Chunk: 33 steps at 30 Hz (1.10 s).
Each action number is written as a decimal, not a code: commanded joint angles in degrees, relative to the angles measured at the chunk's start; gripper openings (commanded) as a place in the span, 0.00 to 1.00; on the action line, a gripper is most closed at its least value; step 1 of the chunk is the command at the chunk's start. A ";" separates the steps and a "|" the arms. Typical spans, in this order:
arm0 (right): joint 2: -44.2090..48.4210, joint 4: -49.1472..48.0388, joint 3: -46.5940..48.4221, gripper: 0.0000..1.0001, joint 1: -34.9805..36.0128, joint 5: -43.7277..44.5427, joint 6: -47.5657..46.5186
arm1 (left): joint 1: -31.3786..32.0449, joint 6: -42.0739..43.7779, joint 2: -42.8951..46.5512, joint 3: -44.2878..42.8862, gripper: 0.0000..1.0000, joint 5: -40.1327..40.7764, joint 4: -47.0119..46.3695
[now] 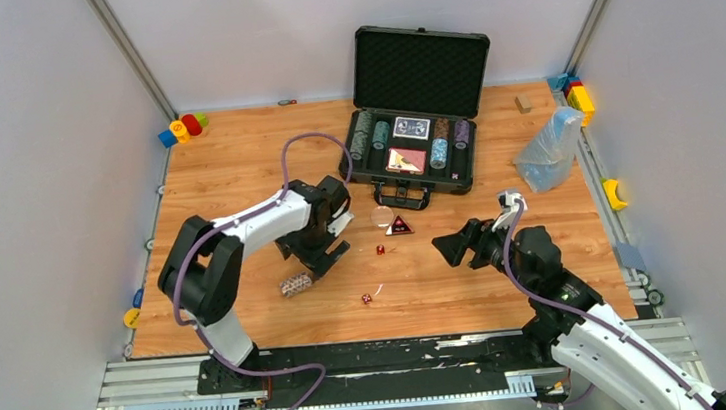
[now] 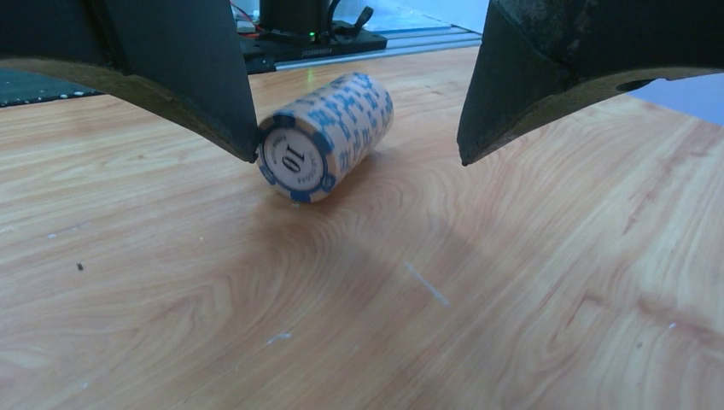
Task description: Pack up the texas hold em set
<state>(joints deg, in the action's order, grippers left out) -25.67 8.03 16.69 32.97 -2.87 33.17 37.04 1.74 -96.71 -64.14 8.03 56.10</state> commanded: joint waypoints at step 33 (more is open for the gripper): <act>-0.95 -0.29 -0.96 0.78 0.23 2.35 1.10 | 2.24 15.62 0.13 -3.63 0.92 -3.35 10.99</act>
<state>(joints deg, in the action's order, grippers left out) -26.94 9.56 15.94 32.97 -0.95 33.36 38.48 15.92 -100.16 -66.98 3.90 65.73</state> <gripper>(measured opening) 0.786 0.913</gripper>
